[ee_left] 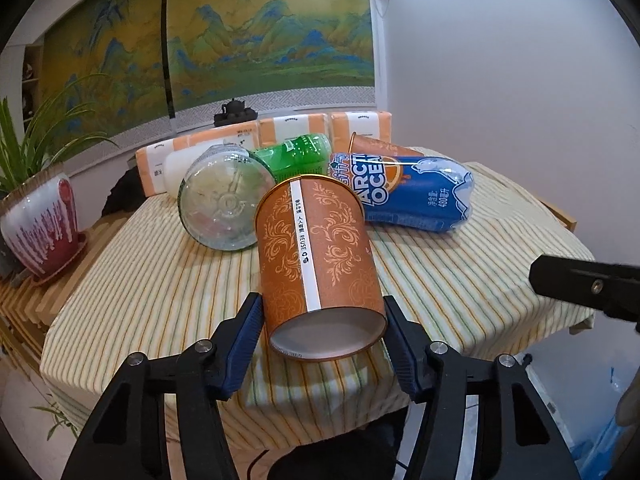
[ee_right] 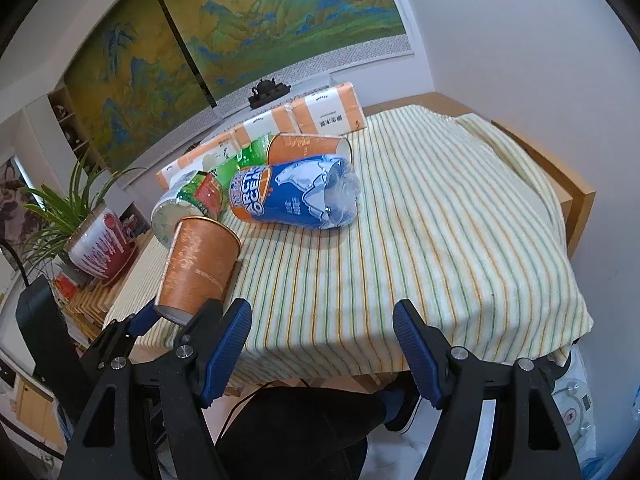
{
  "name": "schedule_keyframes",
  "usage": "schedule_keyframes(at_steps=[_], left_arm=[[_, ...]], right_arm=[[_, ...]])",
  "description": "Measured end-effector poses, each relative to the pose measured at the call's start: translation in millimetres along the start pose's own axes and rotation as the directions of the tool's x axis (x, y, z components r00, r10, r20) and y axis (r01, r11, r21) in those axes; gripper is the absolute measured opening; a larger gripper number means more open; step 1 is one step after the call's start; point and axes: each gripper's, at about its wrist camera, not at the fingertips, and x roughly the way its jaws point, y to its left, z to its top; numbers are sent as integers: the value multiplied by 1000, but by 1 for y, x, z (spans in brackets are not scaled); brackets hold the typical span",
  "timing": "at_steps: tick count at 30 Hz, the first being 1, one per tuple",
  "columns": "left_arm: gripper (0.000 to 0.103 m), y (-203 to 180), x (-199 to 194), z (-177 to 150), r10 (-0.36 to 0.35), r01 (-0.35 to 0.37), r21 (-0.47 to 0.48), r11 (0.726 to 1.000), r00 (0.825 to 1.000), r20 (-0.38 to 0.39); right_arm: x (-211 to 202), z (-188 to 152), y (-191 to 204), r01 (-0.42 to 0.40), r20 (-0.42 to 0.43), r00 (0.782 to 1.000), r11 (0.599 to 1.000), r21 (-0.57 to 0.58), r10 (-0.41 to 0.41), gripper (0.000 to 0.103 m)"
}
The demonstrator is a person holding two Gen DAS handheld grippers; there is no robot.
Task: Flip cup upside down
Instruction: 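Rotate the cup in the left gripper so its rim faces down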
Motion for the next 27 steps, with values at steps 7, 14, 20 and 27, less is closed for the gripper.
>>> schedule_keyframes(at_steps=[7,14,20,27], left_arm=[[62,3,-10,3,7,-7,36,999,1000,26],[62,9,-24,12,-30,29,55,998,999,29],[62,13,-33,19,-50,49,44,998,998,31],[62,15,-31,17,-89,90,37,995,996,-19]], right_arm=[[2,-3,-1,-2,-9,1000,1000,10,2,70],[-4,0,4,10,9,1000,1000,-8,-10,70],[0,0,4,1,2,1000,1000,4,-1,70],[5,4,6,-24,-4,1000,1000,18,24,70]])
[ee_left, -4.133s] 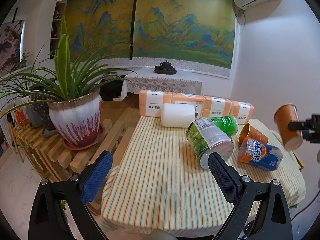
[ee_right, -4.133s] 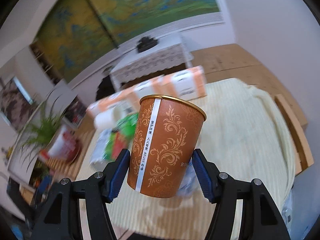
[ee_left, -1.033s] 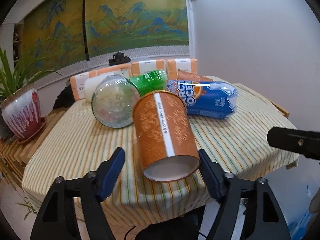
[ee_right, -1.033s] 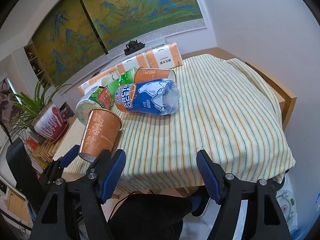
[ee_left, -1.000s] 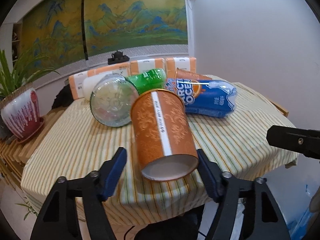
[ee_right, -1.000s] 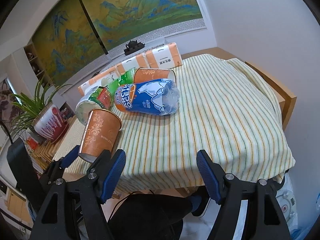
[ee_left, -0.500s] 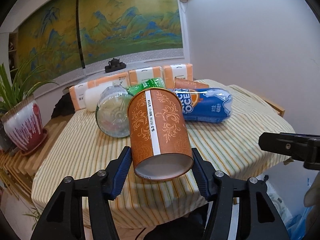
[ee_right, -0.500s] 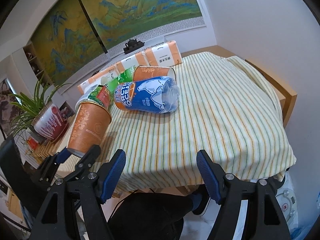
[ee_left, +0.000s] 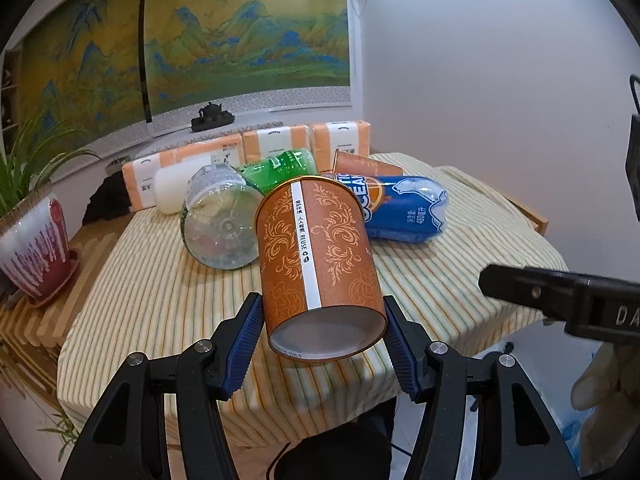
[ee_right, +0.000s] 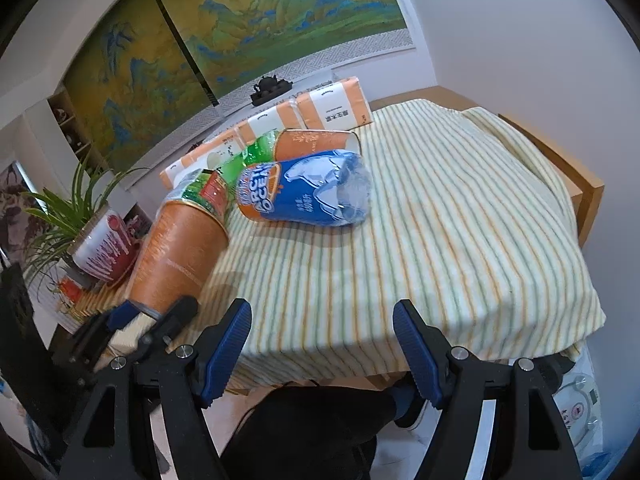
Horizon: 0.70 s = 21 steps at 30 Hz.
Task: Flip cup upside down
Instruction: 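Rotate the cup in the left gripper so its rim faces down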
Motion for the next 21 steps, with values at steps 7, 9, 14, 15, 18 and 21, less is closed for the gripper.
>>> schedule_keyframes(at_steps=[7,9,14,15,18,21], left_arm=[[62,0,-2,-2,-35,36,13,999,999,-39],[62,0,-1,-2,-37,37,12,999,999,-38],[62,3,-6,4,-50,50,0,999,998,-31],[62,2,-10,6,-48,48,7,999,999,-17],[62,1,-13,13,-45,45,20,999,999,6],[61,1,-13,21,-45,44,21,999,999,23]], right_arm=[[1,4,17,-32,22,999,999,-30,33,70],[5,7,24,-32,23,999,998,-50,34,70],[5,8,36,-38,31,999,996,-76,40,70],[4,7,36,-33,33,999,997,-76,35,70],[3,6,31,-22,32,999,998,-62,24,70],[0,6,23,-15,32,999,999,-35,16,70]])
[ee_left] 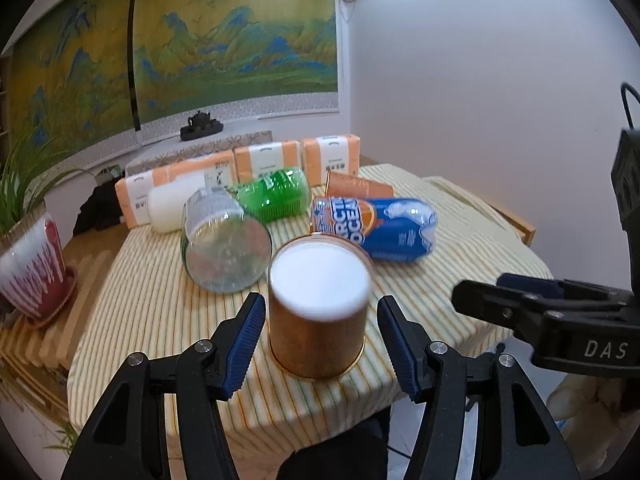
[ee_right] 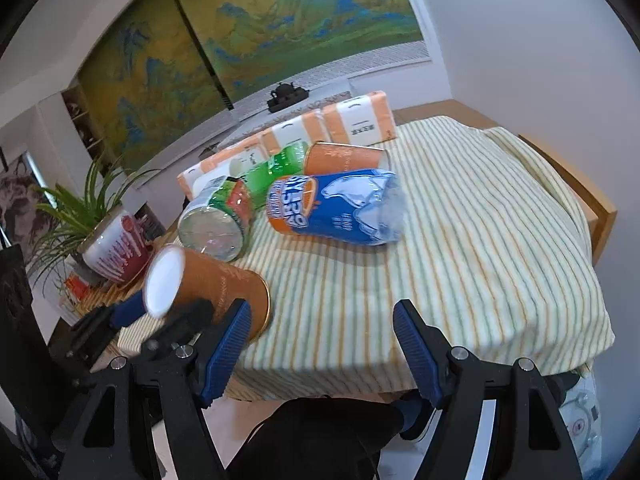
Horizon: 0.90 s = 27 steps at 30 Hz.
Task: Flip cup upside down
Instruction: 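Rotate the cup in the left gripper so its rim faces down, then lower the inverted cup onto the cloth and open the left gripper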
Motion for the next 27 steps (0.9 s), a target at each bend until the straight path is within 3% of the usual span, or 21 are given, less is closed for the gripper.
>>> schedule_keyframes(at_steps=[13,27], left_arm=[[57,6,14,3,-4,4,-24,1000,1000,-2],[57,17,5,3,7,-7,-55,998,1000,5]], right_arm=[[-6,2,-16,18,10,1000,999,29,-19,70],[-7,2,-2,23,32,999,1000,-14,-22,70]])
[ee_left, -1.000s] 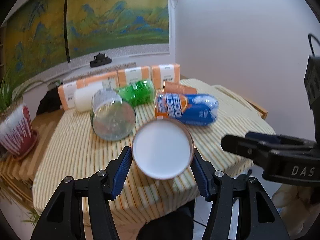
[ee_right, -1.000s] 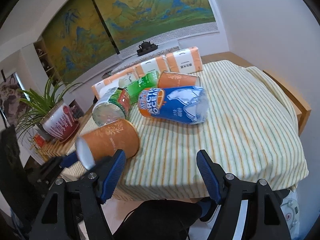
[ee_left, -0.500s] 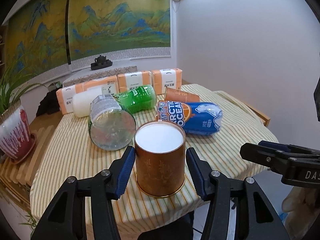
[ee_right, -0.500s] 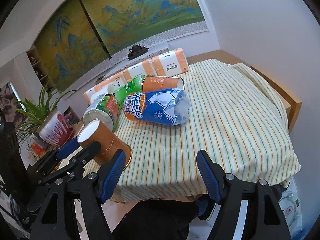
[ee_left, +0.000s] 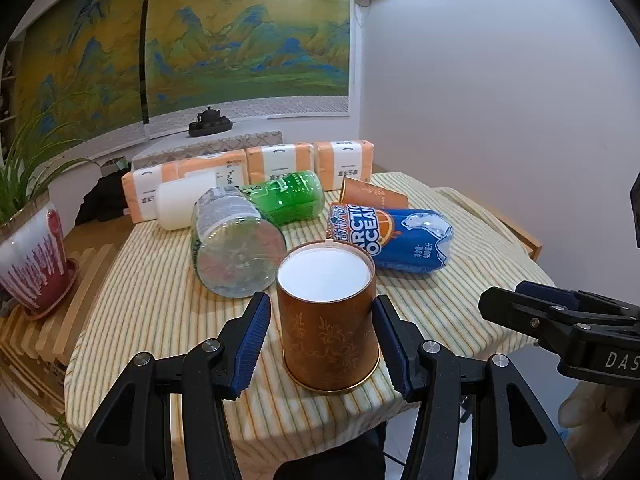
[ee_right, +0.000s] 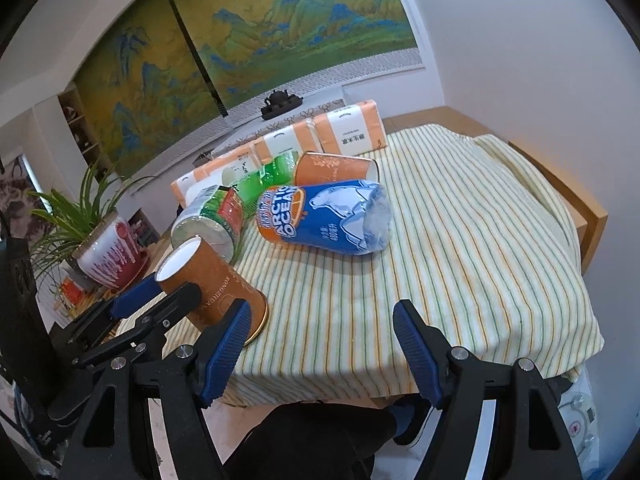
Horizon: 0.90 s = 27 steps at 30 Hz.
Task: Flip cup upside down
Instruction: 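Lower the inverted cup onto the cloth and open the left gripper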
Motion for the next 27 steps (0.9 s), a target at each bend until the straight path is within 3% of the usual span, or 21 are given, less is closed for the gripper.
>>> schedule_keyframes(at_steps=[9,14,17,22,27], left_arm=[[58,4,-15,-1,-13,14,-14,1000,1000,23],[75,2,-22,-2,-33,33,-21,999,999,41],[77,1,-32,-3,-39,39,-10,999,998,55],[82,15,-49,-5,-22,26,-43,999,997,75],[87,40,-69,-3,41,-28,-117,993,993,112]], right_arm=[[-8,1,15,14,31,999,999,-34,-13,70],[-12,-1,17,28,45,999,998,-48,-26,73],[-15,-3,17,29,60,998,998,-50,-26,76],[-26,-3,25,54,116,992,995,-83,-44,79],[-39,-3,42,85,198,979,986,-144,-56,87]])
